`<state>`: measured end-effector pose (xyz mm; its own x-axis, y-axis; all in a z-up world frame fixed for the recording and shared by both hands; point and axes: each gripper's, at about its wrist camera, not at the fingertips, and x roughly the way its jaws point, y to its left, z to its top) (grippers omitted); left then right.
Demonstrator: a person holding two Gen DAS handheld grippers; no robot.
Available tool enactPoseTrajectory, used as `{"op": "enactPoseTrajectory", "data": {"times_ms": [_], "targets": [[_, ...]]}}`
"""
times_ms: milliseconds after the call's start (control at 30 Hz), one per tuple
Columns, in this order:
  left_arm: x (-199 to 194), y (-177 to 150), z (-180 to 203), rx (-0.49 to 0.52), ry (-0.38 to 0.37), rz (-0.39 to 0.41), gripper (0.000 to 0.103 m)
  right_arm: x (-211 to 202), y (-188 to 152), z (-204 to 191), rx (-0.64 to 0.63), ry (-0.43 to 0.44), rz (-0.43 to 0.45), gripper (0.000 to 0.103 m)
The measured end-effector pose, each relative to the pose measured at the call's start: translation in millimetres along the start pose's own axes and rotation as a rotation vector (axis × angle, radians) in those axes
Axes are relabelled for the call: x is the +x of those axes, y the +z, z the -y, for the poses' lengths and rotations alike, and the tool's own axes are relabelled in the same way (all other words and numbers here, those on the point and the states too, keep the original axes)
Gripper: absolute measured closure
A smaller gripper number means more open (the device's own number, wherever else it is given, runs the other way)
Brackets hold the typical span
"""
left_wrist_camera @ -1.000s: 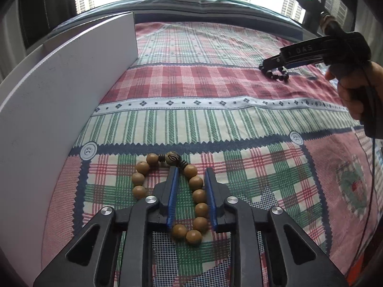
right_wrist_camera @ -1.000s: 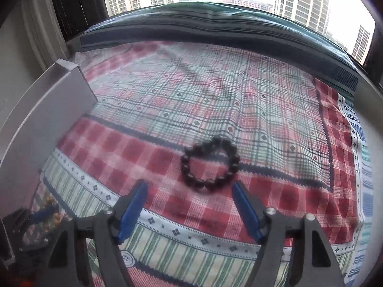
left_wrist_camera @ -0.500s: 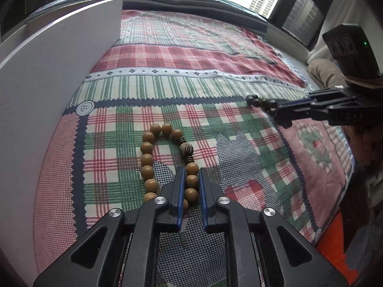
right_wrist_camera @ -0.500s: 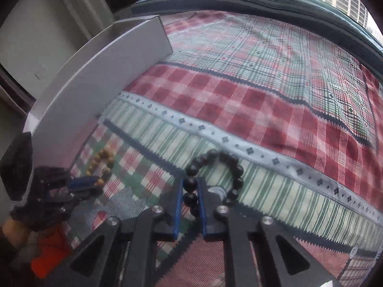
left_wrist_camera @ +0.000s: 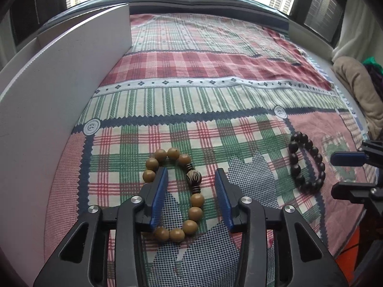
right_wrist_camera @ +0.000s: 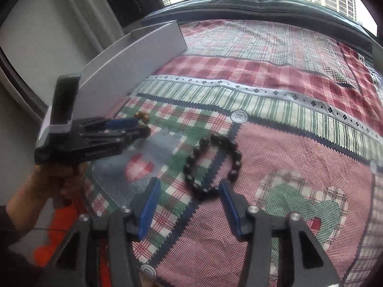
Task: Organize jewelry
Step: 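Grasp the black bead bracelet with the right tool while the left tool holds the wooden bracelet, then carry both bracelets into the white box and open both tools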
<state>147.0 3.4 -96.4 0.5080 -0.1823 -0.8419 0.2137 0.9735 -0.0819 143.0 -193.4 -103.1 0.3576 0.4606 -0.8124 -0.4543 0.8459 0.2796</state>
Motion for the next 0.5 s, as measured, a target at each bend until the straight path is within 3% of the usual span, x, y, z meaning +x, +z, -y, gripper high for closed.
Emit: {"op": "enactPoseTrajectory", "data": {"times_ms": [67,100,300,367,400,500], "targets": [[-2.2,-3.0,-1.9,0.004,0.005,0.000,0.087,15.3,6.5,-6.9,-0.067,-0.049,-0.032,0.051],[-2.7,-4.0,-3.7,-0.003,-0.009,-0.002,0.092,22.3,6.6,-9.1,-0.086,-0.069,-0.043,0.051],[-6.7,-5.8,-20.4,-0.100,-0.123,-0.015,0.092,54.9,18.2,-16.0,-0.099,-0.089,-0.061,0.051],[-14.4,-8.4,-26.1,-0.148,-0.175,-0.017,0.092,57.8,18.4,-23.6,-0.121,-0.168,-0.072,0.072],[-19.7,-9.6,-27.9,-0.160,-0.195,-0.013,0.092,55.4,17.8,-25.2,-0.128,-0.207,-0.081,0.092],[-39.3,-10.5,-30.3,-0.188,-0.252,0.008,0.092,30.5,14.4,-13.8,-0.021,-0.090,-0.050,0.092]]}}
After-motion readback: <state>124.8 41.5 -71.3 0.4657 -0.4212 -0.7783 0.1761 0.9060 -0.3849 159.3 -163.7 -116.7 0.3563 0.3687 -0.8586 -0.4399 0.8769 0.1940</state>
